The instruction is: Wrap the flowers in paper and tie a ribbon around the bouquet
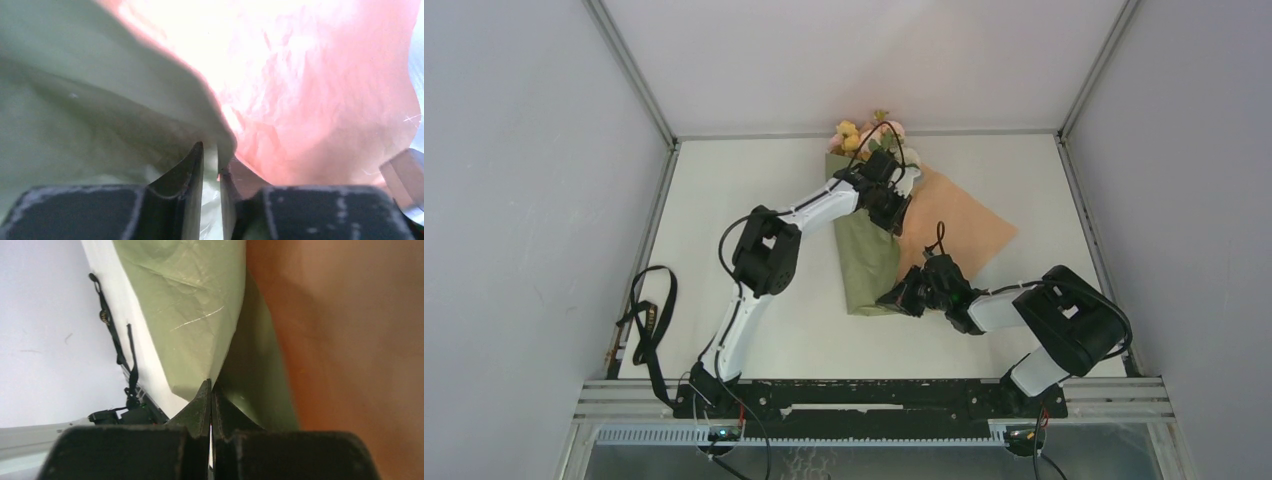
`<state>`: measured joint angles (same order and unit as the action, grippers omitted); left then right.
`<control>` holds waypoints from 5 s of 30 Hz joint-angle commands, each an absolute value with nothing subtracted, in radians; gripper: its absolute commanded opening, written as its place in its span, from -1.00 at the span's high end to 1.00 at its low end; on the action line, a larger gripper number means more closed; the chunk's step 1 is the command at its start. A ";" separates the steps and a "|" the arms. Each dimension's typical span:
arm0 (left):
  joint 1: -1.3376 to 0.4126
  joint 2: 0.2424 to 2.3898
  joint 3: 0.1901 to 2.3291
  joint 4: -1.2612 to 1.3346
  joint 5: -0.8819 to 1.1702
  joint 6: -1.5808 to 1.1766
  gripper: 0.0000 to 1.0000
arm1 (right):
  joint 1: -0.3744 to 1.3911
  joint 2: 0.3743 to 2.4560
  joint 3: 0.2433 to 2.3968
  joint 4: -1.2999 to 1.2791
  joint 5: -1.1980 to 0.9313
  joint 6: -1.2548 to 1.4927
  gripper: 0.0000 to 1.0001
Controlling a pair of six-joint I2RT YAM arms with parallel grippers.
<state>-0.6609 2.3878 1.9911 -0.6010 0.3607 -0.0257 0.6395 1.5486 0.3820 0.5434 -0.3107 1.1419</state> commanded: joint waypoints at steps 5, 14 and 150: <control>-0.668 2.094 2.087 -0.741 0.315 0.202 -0.17 | 0.625 1.554 0.361 0.545 -0.293 1.100 1.00; -0.788 1.764 1.515 -0.688 0.219 0.396 0.69 | 0.617 1.524 0.360 0.499 -0.276 1.085 1.00; -0.937 1.784 1.090 -0.414 0.412 0.639 -0.11 | 0.543 1.724 0.570 0.411 -0.272 0.657 1.00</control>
<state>-0.9432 1.8229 1.0775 -0.2676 0.3317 0.6350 0.5484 1.6581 0.5240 0.4614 -0.3206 0.5953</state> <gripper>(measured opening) 0.551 0.006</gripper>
